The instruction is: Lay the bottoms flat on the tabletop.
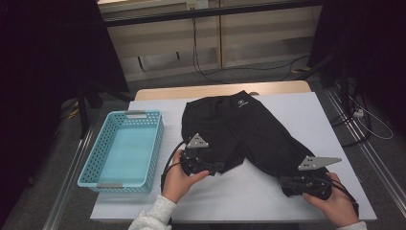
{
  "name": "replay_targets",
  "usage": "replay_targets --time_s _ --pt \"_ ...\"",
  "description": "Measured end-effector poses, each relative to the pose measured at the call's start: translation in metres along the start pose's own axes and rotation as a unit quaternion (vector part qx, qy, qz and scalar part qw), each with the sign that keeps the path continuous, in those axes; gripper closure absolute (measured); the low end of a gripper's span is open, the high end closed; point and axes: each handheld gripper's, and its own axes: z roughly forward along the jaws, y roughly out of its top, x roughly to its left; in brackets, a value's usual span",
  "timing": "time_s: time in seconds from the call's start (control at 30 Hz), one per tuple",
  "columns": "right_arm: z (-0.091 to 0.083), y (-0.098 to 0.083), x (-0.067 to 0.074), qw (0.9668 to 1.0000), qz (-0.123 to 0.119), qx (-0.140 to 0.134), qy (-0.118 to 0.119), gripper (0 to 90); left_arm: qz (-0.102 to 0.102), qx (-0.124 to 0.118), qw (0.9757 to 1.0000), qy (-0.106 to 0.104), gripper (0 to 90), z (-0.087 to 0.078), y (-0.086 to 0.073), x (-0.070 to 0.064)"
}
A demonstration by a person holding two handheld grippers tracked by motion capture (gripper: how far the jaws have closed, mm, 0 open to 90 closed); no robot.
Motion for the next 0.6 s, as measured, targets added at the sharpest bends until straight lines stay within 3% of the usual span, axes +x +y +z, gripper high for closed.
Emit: replay_targets --time_s 0.13,0.2,0.3,0.5,0.6 --pt "-0.002 -0.004 0.003 1.0000 -0.006 0.004 0.005 82.6 0.001 0.001 1.0000 -0.002 28.4 0.001 0.000 -0.001" --pt "-0.004 -0.003 -0.002 0.9999 0.000 -0.011 -0.013 65.3 -0.001 0.004 1.0000 -0.003 28.3 0.002 -0.001 0.000" --pt "-0.007 -0.001 -0.018 0.9980 0.029 -0.035 -0.045 58.3 0.000 0.007 1.0000 -0.003 28.1 0.003 -0.002 0.001" --pt "-0.004 0.000 -0.059 0.9880 0.059 -0.045 -0.136 50.1 0.000 0.012 0.9999 -0.002 27.6 0.004 -0.003 0.002" --pt "-0.004 -0.002 -0.073 0.9829 0.071 -0.042 -0.165 49.4 0.002 0.014 0.9999 0.004 27.3 0.004 -0.004 0.003"
